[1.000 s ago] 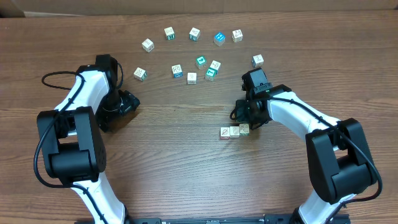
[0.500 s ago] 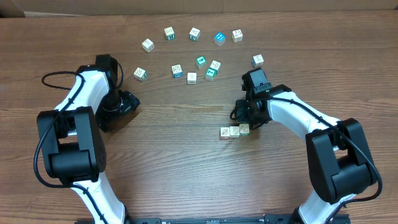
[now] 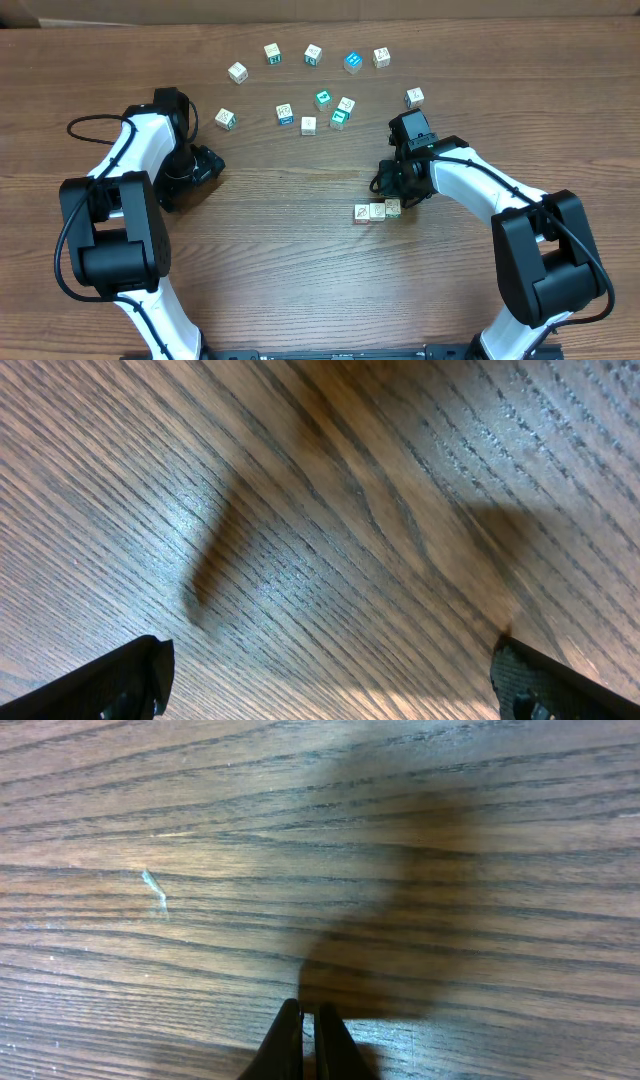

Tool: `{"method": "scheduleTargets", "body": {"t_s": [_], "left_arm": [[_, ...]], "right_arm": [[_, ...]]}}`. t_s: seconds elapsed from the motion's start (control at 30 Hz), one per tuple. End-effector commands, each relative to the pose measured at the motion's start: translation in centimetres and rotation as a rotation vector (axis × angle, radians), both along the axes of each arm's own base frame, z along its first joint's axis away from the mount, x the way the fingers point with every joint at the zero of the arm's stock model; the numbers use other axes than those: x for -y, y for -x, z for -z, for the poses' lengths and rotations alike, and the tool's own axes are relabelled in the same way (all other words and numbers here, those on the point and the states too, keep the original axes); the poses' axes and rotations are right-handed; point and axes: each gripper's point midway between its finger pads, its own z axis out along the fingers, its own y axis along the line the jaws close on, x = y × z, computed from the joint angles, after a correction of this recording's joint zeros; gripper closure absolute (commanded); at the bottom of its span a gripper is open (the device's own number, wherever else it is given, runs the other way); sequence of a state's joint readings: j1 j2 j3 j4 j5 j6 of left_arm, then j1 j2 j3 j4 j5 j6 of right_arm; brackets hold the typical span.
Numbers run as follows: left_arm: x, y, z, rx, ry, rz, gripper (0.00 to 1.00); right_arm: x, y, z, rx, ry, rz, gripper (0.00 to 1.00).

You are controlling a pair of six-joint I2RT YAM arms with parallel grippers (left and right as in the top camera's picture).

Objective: Form a horizontal line

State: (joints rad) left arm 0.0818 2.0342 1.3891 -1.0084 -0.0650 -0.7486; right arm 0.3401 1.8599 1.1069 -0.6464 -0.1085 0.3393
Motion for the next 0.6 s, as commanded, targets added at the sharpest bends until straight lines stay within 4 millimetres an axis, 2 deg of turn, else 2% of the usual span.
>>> {"method": "scheduleTargets", "body": {"t_s": [0.0, 0.57], "left_arm": [[-0.22, 0.15, -0.08, -0.002, -0.019, 0.016, 0.01], [-0.21, 0.16, -0.08, -0.003, -0.019, 0.016, 0.0]], "right_arm": [[-0.48, -0.91, -0.87, 0.031, -0.021, -0.004, 0.96], [-0.77, -1.0, -0.96, 0.035, -0.037, -0.008, 0.96]]}}
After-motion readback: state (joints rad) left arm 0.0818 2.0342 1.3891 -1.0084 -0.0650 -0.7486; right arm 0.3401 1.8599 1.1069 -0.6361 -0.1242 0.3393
